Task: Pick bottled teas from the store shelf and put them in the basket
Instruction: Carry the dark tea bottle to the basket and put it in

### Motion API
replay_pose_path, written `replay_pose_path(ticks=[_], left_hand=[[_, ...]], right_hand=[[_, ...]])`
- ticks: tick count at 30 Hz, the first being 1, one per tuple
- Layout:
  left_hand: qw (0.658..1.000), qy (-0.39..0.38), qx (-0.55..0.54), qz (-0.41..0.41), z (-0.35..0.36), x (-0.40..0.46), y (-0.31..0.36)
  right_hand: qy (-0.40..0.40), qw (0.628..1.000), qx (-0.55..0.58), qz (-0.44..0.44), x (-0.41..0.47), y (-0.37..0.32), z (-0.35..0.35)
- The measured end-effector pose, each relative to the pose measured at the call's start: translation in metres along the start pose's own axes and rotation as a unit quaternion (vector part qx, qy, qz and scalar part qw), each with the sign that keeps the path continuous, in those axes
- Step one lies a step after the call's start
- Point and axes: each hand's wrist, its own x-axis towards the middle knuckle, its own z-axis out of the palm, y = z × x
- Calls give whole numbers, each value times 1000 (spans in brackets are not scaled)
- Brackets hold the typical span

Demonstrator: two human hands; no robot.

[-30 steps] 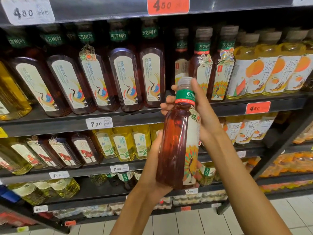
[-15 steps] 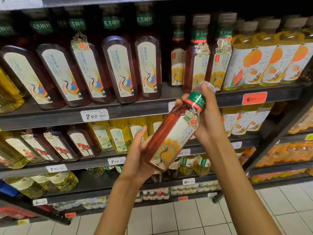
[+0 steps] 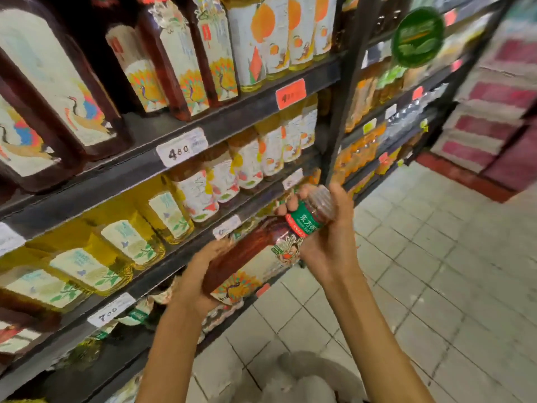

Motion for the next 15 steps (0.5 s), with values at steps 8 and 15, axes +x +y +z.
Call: replay_pose_path(ticks=[8, 15], left_hand=[[977, -127, 59, -162, 8, -10, -41], [907, -229, 211, -283, 51, -55, -104]], right_hand=[[142, 979, 8, -147, -116, 4, -6], [249, 923, 45, -289, -244, -2, -7]])
